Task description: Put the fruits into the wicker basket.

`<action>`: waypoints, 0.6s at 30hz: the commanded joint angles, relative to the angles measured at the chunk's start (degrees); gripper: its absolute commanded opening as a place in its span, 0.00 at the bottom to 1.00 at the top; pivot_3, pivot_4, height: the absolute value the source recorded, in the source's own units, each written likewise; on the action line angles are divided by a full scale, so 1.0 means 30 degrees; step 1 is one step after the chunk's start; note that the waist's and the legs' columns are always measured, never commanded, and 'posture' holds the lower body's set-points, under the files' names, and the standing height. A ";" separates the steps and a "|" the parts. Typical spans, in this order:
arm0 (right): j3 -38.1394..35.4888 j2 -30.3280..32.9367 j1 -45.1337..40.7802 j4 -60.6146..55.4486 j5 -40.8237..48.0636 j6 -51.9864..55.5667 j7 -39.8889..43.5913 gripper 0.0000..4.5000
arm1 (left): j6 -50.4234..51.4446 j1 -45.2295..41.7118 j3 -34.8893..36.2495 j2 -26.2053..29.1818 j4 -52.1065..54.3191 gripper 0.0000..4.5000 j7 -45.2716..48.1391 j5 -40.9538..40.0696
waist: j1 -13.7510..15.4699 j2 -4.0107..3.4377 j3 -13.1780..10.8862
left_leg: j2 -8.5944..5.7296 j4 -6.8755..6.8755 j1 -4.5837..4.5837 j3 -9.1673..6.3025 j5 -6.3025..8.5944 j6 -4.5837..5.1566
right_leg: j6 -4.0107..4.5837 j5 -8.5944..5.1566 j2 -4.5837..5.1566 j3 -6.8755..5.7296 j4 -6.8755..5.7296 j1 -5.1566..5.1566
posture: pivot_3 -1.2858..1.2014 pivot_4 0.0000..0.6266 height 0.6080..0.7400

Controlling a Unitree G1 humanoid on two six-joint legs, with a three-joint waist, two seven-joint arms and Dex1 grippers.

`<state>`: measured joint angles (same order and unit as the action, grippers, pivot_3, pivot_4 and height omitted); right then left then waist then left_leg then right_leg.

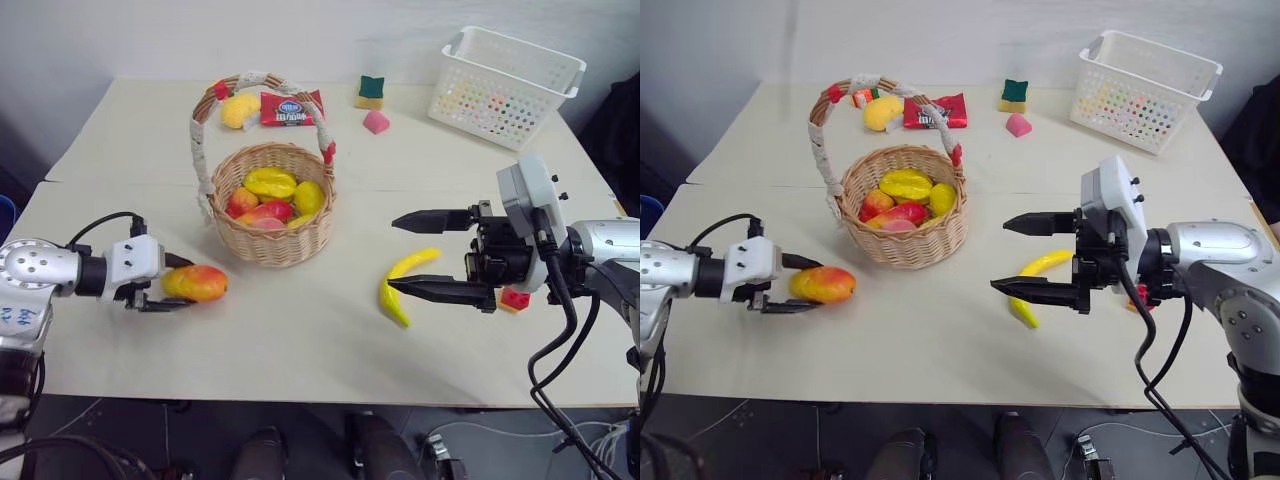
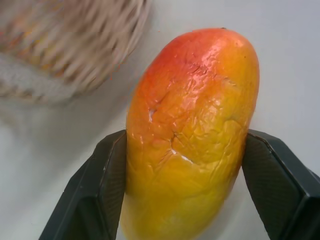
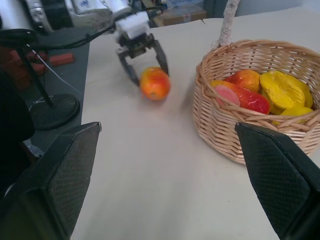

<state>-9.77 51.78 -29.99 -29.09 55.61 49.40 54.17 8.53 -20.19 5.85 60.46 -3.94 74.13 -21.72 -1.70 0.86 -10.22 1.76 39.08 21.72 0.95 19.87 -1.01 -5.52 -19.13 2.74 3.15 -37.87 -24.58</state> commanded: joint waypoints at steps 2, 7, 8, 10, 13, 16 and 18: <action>-0.0862 0.0206 0.0337 -0.0596 0.0184 -0.0279 -0.0424 1.00 | 0.6720 -0.1506 0.2346 0.0562 0.4737 0.66 -0.2072 -0.4750 | 0.0127 0.0002 0.0002 | -0.0024 0.0011 -0.0004 -0.0044 0.0000 0.0004 | 0.0000 0.0000 0.0017 -0.0026 0.0033 0.0041 | 0.52 0.24 1.00; -0.1078 0.0261 0.0883 -0.0973 0.0279 -0.0341 -0.0816 1.00 | 1.0378 -0.6460 0.0170 -0.1211 0.4758 0.66 -0.6851 -0.3112 | 0.0137 0.0003 0.0003 | -0.0060 0.0021 -0.0006 -0.0057 -0.0006 0.0014 | -0.0016 0.0008 -0.0028 -0.0023 0.0002 0.0056 | 0.52 0.24 1.00; -0.1109 0.0266 0.0962 -0.1050 0.0289 -0.0342 -0.0898 1.00 | 1.0955 -0.7640 -0.0491 -0.1813 0.4305 0.66 -0.7758 -0.2507 | 0.0123 0.0004 0.0002 | -0.0060 0.0023 -0.0006 -0.0058 -0.0007 0.0012 | -0.0016 0.0009 -0.0043 -0.0026 -0.0014 0.0057 | 0.52 0.24 1.00; -0.1197 0.0259 0.1086 -0.1149 0.0322 -0.0336 -0.1053 1.00 | 1.1047 -0.9238 -0.2023 -0.2547 0.3646 0.66 -0.8523 -0.1013 | 0.0100 0.0004 0.0002 | -0.0059 0.0024 -0.0005 -0.0055 -0.0010 0.0008 | -0.0017 0.0009 -0.0063 -0.0020 -0.0023 0.0050 | 0.52 0.24 1.00; -0.1264 0.0198 0.1163 -0.1259 0.0383 -0.0307 -0.1298 1.00 | 1.0368 -1.0526 -0.4016 -0.3128 0.2694 0.66 -0.8662 0.1073 | -0.0020 0.0003 0.0002 | -0.0055 0.0023 -0.0007 -0.0041 -0.0061 -0.0084 | -0.0017 0.0009 -0.0096 0.0017 -0.0028 0.0028 | 0.52 0.24 1.00; -0.1350 0.0143 0.1275 -0.1419 0.0464 -0.0285 -0.1644 1.00 | 0.9332 -1.0906 -0.5313 -0.3277 0.2082 0.66 -0.8252 0.2654 | -0.0037 0.0003 0.0002 | -0.0055 0.0010 -0.0018 -0.0044 -0.0061 -0.0084 | -0.0016 0.0009 -0.0131 0.0038 -0.0032 0.0000 | 0.52 0.24 1.00; -0.1549 0.0106 0.1497 -0.1507 0.0600 -0.0255 -0.1928 1.00 | 0.8542 -1.0796 -0.5575 -0.3160 0.1710 0.82 -0.8034 0.3387 | -0.0005 0.0004 0.0002 | -0.0053 0.0011 -0.0023 -0.0046 -0.0060 -0.0084 | -0.0016 0.0009 -0.0133 0.0053 -0.0035 -0.0009 | 0.52 0.24 1.00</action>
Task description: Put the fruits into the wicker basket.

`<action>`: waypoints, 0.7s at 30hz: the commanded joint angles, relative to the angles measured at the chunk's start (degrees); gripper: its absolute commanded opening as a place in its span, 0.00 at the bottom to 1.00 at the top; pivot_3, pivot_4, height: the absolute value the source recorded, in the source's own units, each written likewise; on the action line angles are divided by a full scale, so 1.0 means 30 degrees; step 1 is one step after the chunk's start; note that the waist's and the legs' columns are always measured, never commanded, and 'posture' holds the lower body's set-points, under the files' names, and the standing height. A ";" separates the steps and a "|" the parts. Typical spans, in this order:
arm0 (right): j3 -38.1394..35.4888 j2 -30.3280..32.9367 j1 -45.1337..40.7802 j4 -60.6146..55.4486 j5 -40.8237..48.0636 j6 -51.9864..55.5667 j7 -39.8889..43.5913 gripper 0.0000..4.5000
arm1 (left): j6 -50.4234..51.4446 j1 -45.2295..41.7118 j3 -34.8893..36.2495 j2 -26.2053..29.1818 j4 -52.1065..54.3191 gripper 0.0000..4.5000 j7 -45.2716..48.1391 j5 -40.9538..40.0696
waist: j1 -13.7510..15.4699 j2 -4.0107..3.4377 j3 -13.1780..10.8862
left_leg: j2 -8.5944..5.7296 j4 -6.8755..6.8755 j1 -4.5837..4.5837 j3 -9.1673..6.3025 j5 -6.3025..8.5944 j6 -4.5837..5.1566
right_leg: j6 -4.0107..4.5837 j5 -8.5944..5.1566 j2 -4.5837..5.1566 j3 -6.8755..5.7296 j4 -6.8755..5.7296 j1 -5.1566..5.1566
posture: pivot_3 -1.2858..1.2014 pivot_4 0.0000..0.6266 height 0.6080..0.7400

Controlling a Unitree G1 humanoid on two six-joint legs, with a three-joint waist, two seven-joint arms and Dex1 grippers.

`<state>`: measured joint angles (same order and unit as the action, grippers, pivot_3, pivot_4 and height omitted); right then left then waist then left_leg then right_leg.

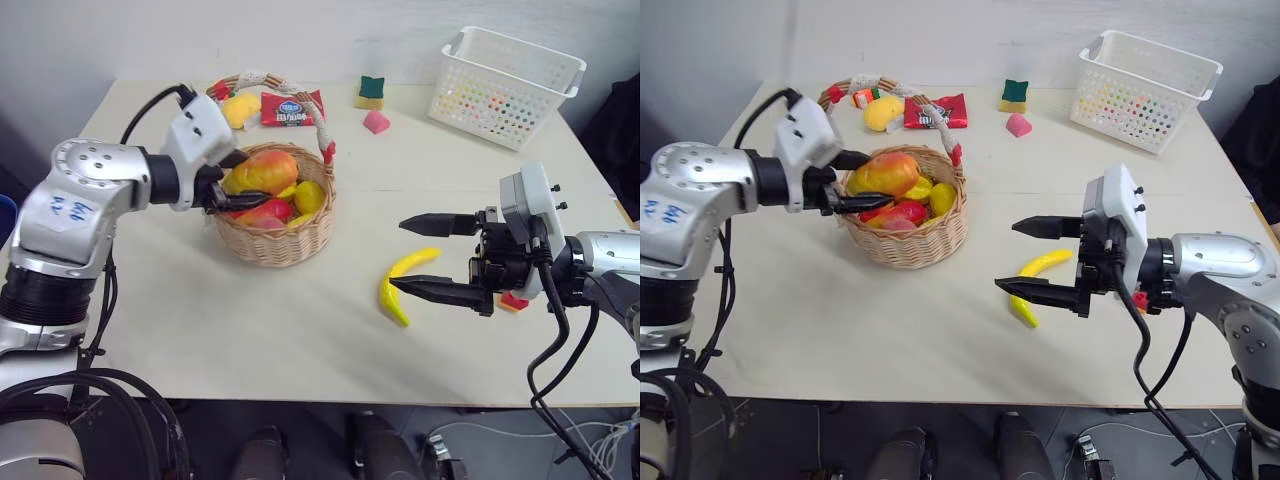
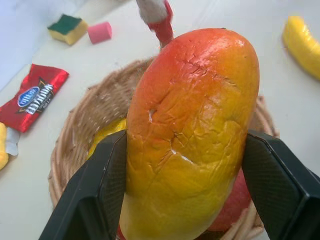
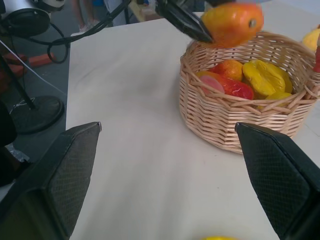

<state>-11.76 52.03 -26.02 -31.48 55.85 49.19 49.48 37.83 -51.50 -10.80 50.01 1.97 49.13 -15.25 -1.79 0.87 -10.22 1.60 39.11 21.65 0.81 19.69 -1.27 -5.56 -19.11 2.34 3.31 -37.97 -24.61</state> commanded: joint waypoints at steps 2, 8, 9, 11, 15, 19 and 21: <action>-0.1048 0.0053 0.0458 -0.0763 0.0578 -0.0202 -0.0561 1.00 | -0.1705 -0.0261 0.0111 0.0340 -0.0579 0.94 0.0430 0.1590 | 0.0084 0.0001 0.0000 | -0.0001 0.0002 0.0002 -0.0006 -0.0001 -0.0001 | 0.0000 0.0000 0.0009 0.0008 0.0008 -0.0001 | 0.52 0.24 1.00; -0.1322 -0.0049 0.2018 -0.0770 -0.0065 0.0066 -0.2260 1.00 | -0.0203 0.1219 0.3450 -0.0274 0.0665 0.99 0.1390 -0.1685 | 0.0093 0.0000 0.0000 | -0.0014 0.0007 0.0010 -0.0012 0.0000 0.0000 | 0.0000 0.0000 0.0048 0.0028 0.0007 0.0012 | 0.52 0.24 1.00; -0.1337 -0.0153 0.2249 -0.0759 -0.0157 0.0205 -0.2819 1.00 | 0.0345 0.1547 0.4158 -0.0388 0.1082 0.99 0.1588 -0.2549 | 0.0096 0.0002 0.0000 | -0.0013 0.0007 0.0009 -0.0010 0.0000 0.0000 | 0.0000 0.0000 0.0052 0.0030 0.0001 0.0011 | 0.52 0.24 1.00; -0.1263 -0.0418 0.2754 -0.0896 -0.0164 0.0851 -0.4264 1.00 | 0.1250 0.2490 0.6159 -0.0507 0.2419 0.99 0.2703 -0.5256 | 0.0072 0.0002 0.0000 | -0.0008 0.0012 0.0012 -0.0021 -0.0001 -0.0002 | 0.0000 0.0000 0.0052 0.0026 -0.0003 0.0011 | 0.52 0.24 1.00; -0.0478 -0.1342 0.3139 -0.1175 0.0464 0.2747 -0.7164 1.00 | 0.3178 0.4732 0.8652 0.0843 0.5297 0.99 0.5974 -0.9950 | -0.0032 0.0001 0.0000 | 0.0001 0.0012 0.0013 -0.0023 -0.0001 -0.0013 | 0.0000 0.0000 0.0050 0.0027 -0.0007 0.0010 | 0.52 0.24 1.00; 0.1089 -0.3833 0.3095 -0.1070 0.0664 0.4758 -1.0566 1.00 | 0.1774 0.7234 0.8250 0.2819 0.5969 0.99 0.8516 -0.9461 | -0.0053 0.0001 0.0001 | -0.0003 -0.0008 -0.0041 -0.0019 -0.0011 -0.0044 | 0.0014 -0.0008 0.0052 0.0038 0.0042 0.0027 | 0.52 0.24 1.00; 0.1397 -0.4746 0.2946 -0.0987 0.0667 0.5460 -1.1608 1.00 | 0.1280 0.7475 0.7884 0.3051 0.5926 0.99 0.8702 -0.9180 | 0.0058 0.0001 0.0001 | -0.0009 -0.0002 -0.0054 -0.0030 -0.0026 -0.0060 | 0.0019 -0.0009 0.0050 0.0035 0.0018 0.0033 | 0.52 0.24 1.00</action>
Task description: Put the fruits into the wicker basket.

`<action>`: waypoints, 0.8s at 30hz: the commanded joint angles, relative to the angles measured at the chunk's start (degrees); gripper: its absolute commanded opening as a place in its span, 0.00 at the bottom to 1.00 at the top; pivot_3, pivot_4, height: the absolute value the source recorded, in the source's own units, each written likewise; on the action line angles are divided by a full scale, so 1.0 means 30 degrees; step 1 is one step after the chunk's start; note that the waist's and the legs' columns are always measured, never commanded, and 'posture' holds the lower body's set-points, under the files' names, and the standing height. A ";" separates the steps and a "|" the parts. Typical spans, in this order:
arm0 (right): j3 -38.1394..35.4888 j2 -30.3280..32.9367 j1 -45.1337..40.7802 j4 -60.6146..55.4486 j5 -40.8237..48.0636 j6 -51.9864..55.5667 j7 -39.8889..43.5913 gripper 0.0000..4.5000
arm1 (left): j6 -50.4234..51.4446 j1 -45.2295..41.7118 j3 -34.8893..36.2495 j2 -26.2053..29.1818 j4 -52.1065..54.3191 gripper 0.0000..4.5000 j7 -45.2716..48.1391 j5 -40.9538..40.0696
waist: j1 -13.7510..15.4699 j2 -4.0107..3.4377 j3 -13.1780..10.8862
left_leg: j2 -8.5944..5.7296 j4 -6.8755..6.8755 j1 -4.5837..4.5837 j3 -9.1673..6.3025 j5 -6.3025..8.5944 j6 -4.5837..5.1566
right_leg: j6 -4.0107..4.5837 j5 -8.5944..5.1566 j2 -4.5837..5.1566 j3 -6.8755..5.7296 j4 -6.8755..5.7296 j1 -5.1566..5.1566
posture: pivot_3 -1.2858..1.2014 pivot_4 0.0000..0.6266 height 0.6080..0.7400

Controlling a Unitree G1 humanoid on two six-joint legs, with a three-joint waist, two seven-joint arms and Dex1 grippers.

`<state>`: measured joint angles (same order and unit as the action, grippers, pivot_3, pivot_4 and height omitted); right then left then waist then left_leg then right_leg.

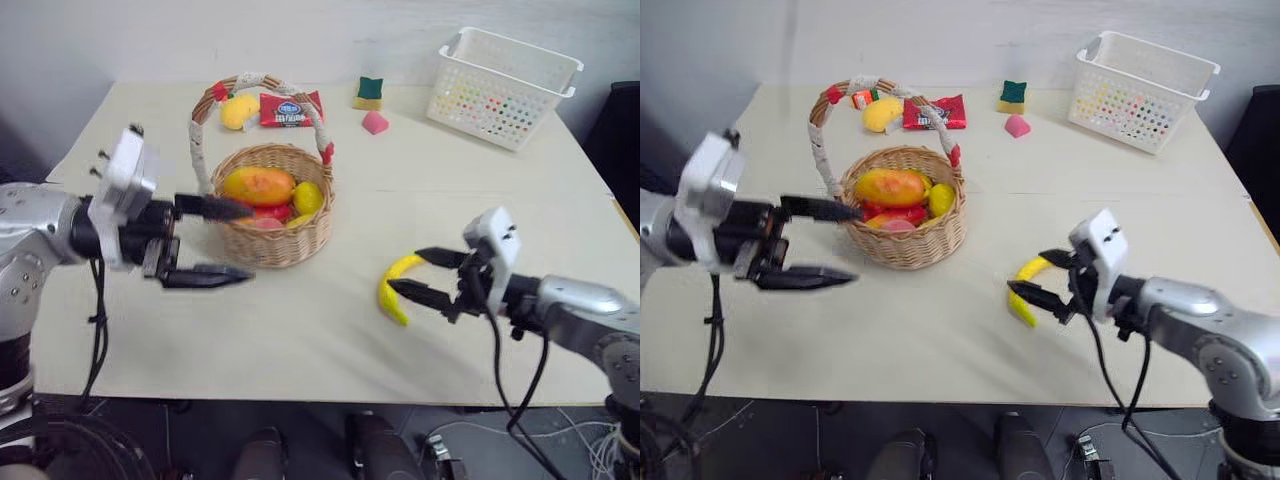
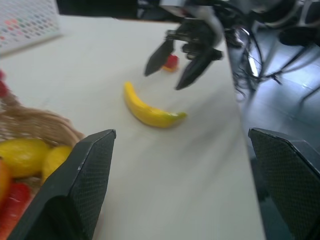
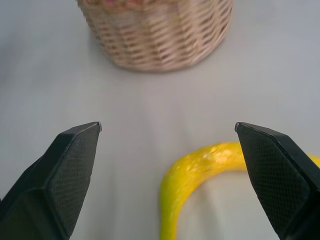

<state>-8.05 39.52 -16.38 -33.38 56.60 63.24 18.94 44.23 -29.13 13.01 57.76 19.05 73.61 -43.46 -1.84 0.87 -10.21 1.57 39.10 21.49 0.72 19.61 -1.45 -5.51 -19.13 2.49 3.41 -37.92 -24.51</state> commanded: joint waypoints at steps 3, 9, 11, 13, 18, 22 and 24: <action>0.1665 -0.2014 -0.0351 0.0602 -0.1644 0.1766 -0.3865 1.00 | -0.1814 0.0161 -0.0714 0.0415 0.0397 0.99 0.0955 0.0651 | 0.0099 0.0027 0.0016 | -0.0032 0.0006 0.0002 -0.0028 0.0006 0.0035 | 0.0000 0.0001 0.0012 -0.0009 0.0012 0.0021 | 0.52 0.24 1.00; 0.1868 -0.3626 -0.0623 0.1536 -0.3851 0.1789 -0.5770 1.00 | -0.2111 -0.0471 -0.1402 0.0005 0.0391 0.99 0.0568 0.0510 | 0.0045 0.0043 0.0027 | -0.0032 0.0002 -0.0004 -0.0019 0.0012 0.0043 | -0.0001 0.0001 0.0009 -0.0006 0.0019 0.0026 | 0.52 0.24 1.00; 0.1670 -0.3877 -0.0548 0.1430 -0.3992 0.2012 -0.5876 1.00 | -0.2102 -0.0656 -0.1505 -0.0060 0.0285 0.99 0.0480 0.0495 | 0.0071 0.0054 0.0033 | -0.0031 0.0002 -0.0005 -0.0022 0.0025 0.0067 | -0.0001 0.0001 0.0007 -0.0010 0.0017 0.0029 | 0.52 0.24 1.00; 0.1712 -0.3740 -0.0510 0.1250 -0.4337 0.2277 -0.5940 1.00 | -0.2209 -0.0712 -0.1588 -0.0114 0.0229 0.99 0.0414 0.0574 | 0.0065 0.0059 0.0037 | -0.0034 0.0002 -0.0005 -0.0024 0.0026 0.0069 | -0.0002 0.0002 0.0010 -0.0011 0.0022 0.0033 | 0.52 0.24 1.00; 0.0748 -0.3517 -0.0520 -0.0172 -0.4465 0.3147 -0.6287 1.00 | -0.2229 -0.0850 -0.1673 -0.0333 0.0262 0.99 0.0099 0.0564 | 0.0077 0.0059 0.0037 | -0.0037 0.0002 -0.0006 -0.0031 0.0028 0.0074 | -0.0002 0.0002 0.0012 -0.0015 0.0019 0.0036 | 0.52 0.24 1.00; -0.0554 -0.3995 -0.0783 -0.1009 -0.4251 0.4422 -0.6777 1.00 | -0.2260 -0.0970 -0.1847 -0.0515 0.0229 0.99 -0.0003 0.0565 | 0.0060 0.0056 0.0034 | -0.0036 0.0001 0.0003 -0.0030 0.0028 0.0073 | -0.0003 0.0002 0.0012 -0.0012 0.0022 0.0030 | 0.52 0.24 1.00; -0.0752 -0.4405 -0.0712 -0.0927 -0.4380 0.4748 -0.6988 1.00 | -0.2338 -0.1076 -0.2015 -0.0624 0.0162 0.99 -0.0025 0.0662 | 0.0054 0.0055 0.0033 | -0.0033 -0.0006 0.0005 -0.0029 0.0028 0.0073 | -0.0002 0.0002 0.0007 -0.0012 0.0020 0.0023 | 0.52 0.24 1.00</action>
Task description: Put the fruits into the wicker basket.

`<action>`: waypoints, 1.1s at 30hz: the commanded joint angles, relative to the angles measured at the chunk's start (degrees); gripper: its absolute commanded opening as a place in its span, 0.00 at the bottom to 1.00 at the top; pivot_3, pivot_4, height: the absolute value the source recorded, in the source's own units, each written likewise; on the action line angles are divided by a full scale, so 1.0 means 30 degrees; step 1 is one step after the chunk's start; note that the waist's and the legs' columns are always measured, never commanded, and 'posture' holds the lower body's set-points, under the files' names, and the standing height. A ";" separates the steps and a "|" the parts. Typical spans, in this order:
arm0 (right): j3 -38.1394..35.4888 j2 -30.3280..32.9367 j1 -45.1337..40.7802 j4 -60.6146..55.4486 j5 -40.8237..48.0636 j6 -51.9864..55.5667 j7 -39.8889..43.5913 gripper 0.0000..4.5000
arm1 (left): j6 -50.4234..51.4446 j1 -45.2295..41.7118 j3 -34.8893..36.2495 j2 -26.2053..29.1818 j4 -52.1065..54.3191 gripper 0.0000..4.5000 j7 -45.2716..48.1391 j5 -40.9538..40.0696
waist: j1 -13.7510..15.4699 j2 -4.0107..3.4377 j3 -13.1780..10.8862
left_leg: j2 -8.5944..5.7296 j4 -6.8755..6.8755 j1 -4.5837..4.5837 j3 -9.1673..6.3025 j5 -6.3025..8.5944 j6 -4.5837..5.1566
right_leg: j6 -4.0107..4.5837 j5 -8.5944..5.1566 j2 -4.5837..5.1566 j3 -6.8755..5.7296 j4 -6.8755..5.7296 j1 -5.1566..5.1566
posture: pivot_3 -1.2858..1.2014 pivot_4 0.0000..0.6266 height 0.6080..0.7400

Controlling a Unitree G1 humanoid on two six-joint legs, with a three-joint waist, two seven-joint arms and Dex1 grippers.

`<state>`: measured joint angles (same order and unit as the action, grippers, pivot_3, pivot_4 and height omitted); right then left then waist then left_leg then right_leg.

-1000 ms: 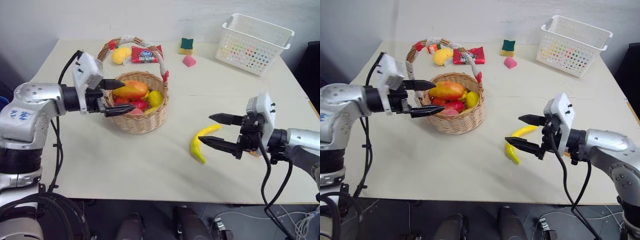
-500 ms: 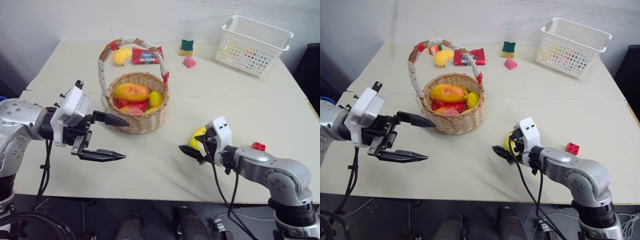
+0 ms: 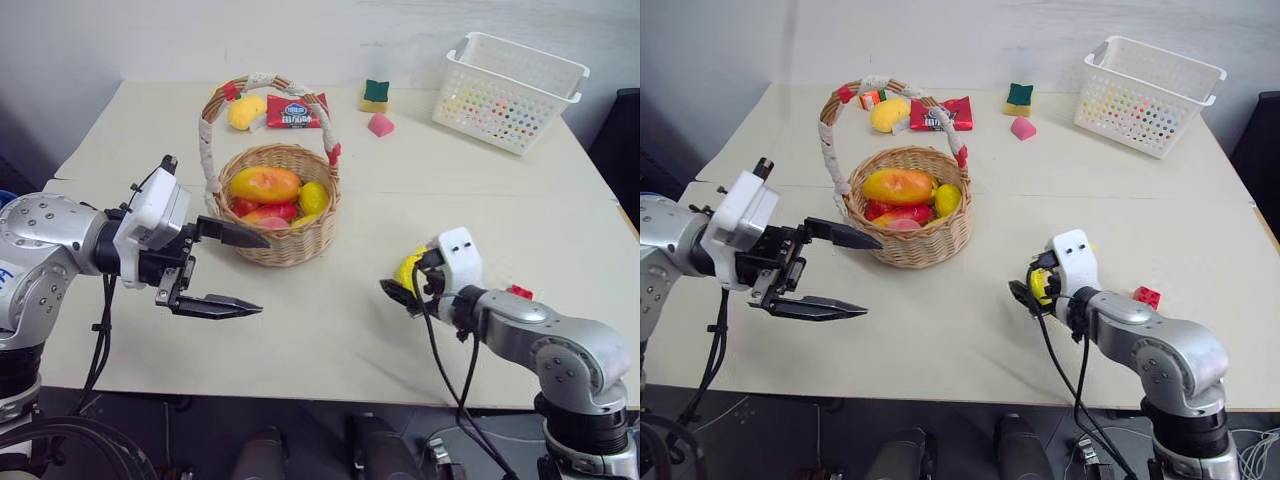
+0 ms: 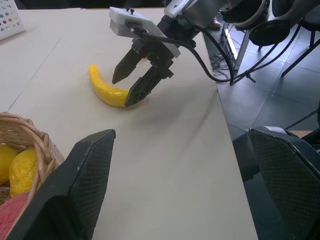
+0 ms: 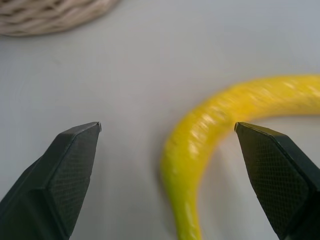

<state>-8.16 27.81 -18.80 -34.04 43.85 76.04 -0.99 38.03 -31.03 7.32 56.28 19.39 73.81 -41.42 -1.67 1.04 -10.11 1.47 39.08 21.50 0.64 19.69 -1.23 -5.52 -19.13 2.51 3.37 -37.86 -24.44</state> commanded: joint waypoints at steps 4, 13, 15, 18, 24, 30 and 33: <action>-0.0537 -0.1463 0.0265 0.0260 -0.0917 0.0161 -0.0513 1.00 | -0.0373 -0.0800 -0.0462 -0.0308 -0.0052 0.99 -0.0094 0.0074 | -0.0102 -0.0009 -0.0005 | 0.0013 -0.0008 -0.0001 0.0006 0.0000 -0.0001 | 0.0000 0.0000 -0.0022 0.0007 -0.0003 -0.0011 | 0.52 0.24 1.00; 0.0959 -0.2902 -0.0606 0.2770 -0.2671 -0.2180 0.0814 1.00 | -0.0446 -0.1359 -0.0783 -0.0517 -0.0254 0.99 -0.0109 0.0204 | -0.0220 -0.0014 -0.0008 | 0.0013 -0.0013 -0.0004 0.0019 -0.0004 -0.0006 | 0.0000 0.0000 -0.0028 0.0012 -0.0013 -0.0022 | 0.52 0.24 1.00; 0.1710 -0.2728 -0.0750 0.3500 -0.3505 -0.3013 0.1160 0.96 | -0.0502 -0.1402 -0.0847 -0.0568 -0.0302 1.00 -0.0160 0.0285 | -0.0282 -0.0013 -0.0008 | 0.0015 -0.0014 -0.0003 0.0017 -0.0004 -0.0007 | 0.0001 0.0000 -0.0030 0.0009 -0.0013 -0.0023 | 0.52 0.24 1.00; 0.2880 -0.2013 -0.0689 0.4057 -0.4631 -0.4255 0.2177 0.79 | -0.0536 -0.1402 -0.0879 -0.0606 -0.0361 1.00 -0.0250 0.0389 | -0.0375 -0.0014 -0.0008 | 0.0012 -0.0013 -0.0003 0.0016 -0.0004 -0.0007 | 0.0000 0.0000 -0.0028 0.0008 -0.0013 -0.0021 | 0.52 0.24 1.00; 0.2909 -0.0566 -0.0193 0.2935 -0.4315 -0.5408 0.5080 0.32 | -0.0455 -0.1155 -0.0523 -0.0562 -0.0457 1.00 -0.0620 0.0354 | -0.0491 -0.0013 -0.0008 | 0.0022 -0.0019 -0.0003 0.0013 -0.0004 -0.0007 | 0.0001 0.0000 -0.0037 0.0008 -0.0018 -0.0023 | 0.52 0.24 1.00; 0.1057 0.1046 -0.2405 0.0448 0.2730 -0.3184 1.0715 0.21 | 0.0302 -0.0750 0.1074 -0.0463 -0.0959 1.00 -0.1821 -0.0372 | -0.0534 -0.0028 -0.0018 | 0.0027 -0.0019 0.0000 0.0012 0.0027 0.0049 | 0.0000 0.0000 -0.0031 0.0008 -0.0022 -0.0022 | 0.52 0.24 1.00; 0.1290 0.0597 -0.5776 0.1559 0.4622 -0.2231 1.1340 0.21 | 0.0794 -0.0586 0.2343 -0.0089 -0.1583 1.00 -0.2204 -0.0710 | -0.0630 -0.0040 -0.0025 | 0.0042 -0.0012 -0.0023 0.0004 0.0026 0.0046 | 0.0001 0.0000 -0.0033 0.0004 -0.0041 -0.0026 | 0.52 0.24 1.00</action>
<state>-3.16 30.28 -33.78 -28.97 53.86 68.19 31.58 39.89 -32.83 10.78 54.76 15.05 68.00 -42.11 -3.56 0.92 -10.19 1.61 39.04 21.40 0.63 19.77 -1.09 -5.51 -19.13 2.41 3.37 -38.00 -24.52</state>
